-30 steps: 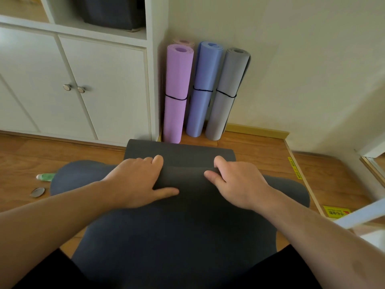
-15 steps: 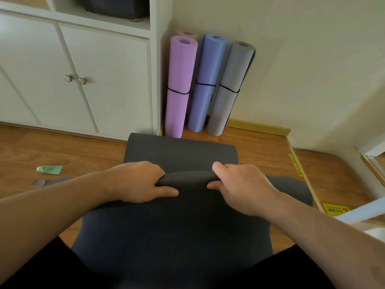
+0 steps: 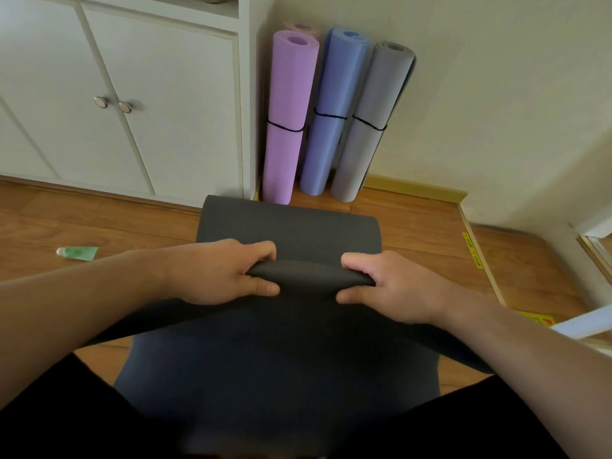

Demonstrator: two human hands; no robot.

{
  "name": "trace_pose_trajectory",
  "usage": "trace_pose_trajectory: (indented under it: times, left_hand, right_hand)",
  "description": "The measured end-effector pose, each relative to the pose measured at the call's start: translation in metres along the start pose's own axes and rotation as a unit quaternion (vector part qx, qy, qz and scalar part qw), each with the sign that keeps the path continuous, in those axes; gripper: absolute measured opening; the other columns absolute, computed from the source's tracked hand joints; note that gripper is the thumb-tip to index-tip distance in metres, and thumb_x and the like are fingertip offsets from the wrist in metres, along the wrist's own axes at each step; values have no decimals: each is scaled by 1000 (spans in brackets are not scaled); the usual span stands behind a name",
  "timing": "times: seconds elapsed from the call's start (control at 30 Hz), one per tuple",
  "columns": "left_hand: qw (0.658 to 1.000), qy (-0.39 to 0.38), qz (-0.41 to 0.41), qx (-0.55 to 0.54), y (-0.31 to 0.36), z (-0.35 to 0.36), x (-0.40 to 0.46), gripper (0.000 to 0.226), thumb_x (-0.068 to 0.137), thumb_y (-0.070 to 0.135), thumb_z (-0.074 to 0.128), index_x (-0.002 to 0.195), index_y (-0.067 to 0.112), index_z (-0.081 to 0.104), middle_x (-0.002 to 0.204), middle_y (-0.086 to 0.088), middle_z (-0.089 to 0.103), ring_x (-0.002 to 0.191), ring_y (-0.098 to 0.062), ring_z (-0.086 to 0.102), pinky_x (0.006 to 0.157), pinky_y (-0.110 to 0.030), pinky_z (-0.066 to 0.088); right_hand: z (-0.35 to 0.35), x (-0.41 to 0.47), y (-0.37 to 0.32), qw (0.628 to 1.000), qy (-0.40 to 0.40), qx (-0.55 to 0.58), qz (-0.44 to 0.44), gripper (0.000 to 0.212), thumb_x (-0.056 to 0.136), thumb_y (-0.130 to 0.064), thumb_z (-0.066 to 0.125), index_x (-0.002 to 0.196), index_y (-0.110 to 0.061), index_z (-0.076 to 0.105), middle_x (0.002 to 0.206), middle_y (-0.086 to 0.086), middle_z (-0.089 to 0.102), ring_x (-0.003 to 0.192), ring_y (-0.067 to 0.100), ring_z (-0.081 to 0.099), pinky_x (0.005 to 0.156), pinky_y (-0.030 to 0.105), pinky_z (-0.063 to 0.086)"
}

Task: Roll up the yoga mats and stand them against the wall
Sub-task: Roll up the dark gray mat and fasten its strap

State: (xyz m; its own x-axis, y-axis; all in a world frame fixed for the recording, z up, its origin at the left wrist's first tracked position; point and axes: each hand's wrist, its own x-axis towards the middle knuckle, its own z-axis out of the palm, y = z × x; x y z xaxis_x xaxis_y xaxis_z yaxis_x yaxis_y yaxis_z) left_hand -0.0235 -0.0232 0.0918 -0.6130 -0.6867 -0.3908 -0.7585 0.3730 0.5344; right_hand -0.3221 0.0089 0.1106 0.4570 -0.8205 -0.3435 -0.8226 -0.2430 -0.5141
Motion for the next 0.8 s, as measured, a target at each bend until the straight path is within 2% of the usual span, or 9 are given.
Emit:
trace_pose_trajectory:
  times: [0.13,0.23,0.33,0.47,0.53,0.6,0.67,0.73,0.8]
  left_hand:
    - [998,31,44,-35,0,-6,-5,11,100,55,59,95,45,56,87,14,67,80,-7,65,72,-27,48]
    - [994,87,67,-15,0,-8,-3,34,92,65,54,86,33,64,90,10,59,87,-9,61,76,-28,47]
    - [994,100,25,23,4,-6,0,42,90,67,55,85,28,68,97,11,53,89,-5,58,77,-26,43]
    - [985,135,-51,100,16,-4,5,44,95,65,58,73,26,63,91,8,49,80,-10,56,76,-38,49]
    - [977,163,-72,119,23,-5,7,42,93,65,63,79,26,68,89,8,54,80,-10,57,75,-37,51]
    - [971,191,-80,122,28,-6,6,37,90,65,69,95,28,75,91,10,58,85,-10,58,80,-37,54]
    - [964,209,-80,142,32,-6,5,38,91,62,69,111,30,72,98,10,61,93,-13,59,86,-37,55]
    - [955,220,-78,185,36,-3,6,35,97,57,64,112,26,68,101,7,62,96,-16,60,86,-35,53]
    - [945,233,-74,217,37,1,11,29,102,51,60,104,22,62,99,5,61,92,-18,60,80,-33,50]
  right_hand:
    - [-7,-2,1,999,5,47,-11,21,100,-44,70,87,-29,65,83,-11,66,76,5,63,71,30,46]
    - [-9,-2,5,998,14,62,-12,29,101,-43,68,78,-26,65,72,-8,61,67,6,58,69,31,42]
    - [-9,1,6,999,24,47,9,28,101,-45,69,75,-33,66,75,-8,62,68,8,58,69,35,45]
    - [-10,9,0,995,68,-32,63,27,99,-47,71,77,-32,67,83,-8,64,78,11,62,72,40,51]
    - [-11,9,-5,991,91,-54,79,21,97,-47,74,81,-34,69,82,-11,66,78,7,63,66,33,47]
    - [-12,6,-10,988,109,-63,89,9,95,-45,77,95,-36,74,85,-15,68,79,4,62,65,29,45]
    - [-12,4,-13,983,136,-82,87,15,94,-42,78,108,-37,75,91,-18,69,82,2,61,66,27,46]
    - [-11,3,-15,977,165,-109,76,17,96,-41,76,112,-37,72,94,-16,69,83,4,60,66,25,44]
    - [-8,5,-18,973,163,-149,69,15,101,-40,69,115,-35,67,95,-13,67,84,7,60,64,26,43]
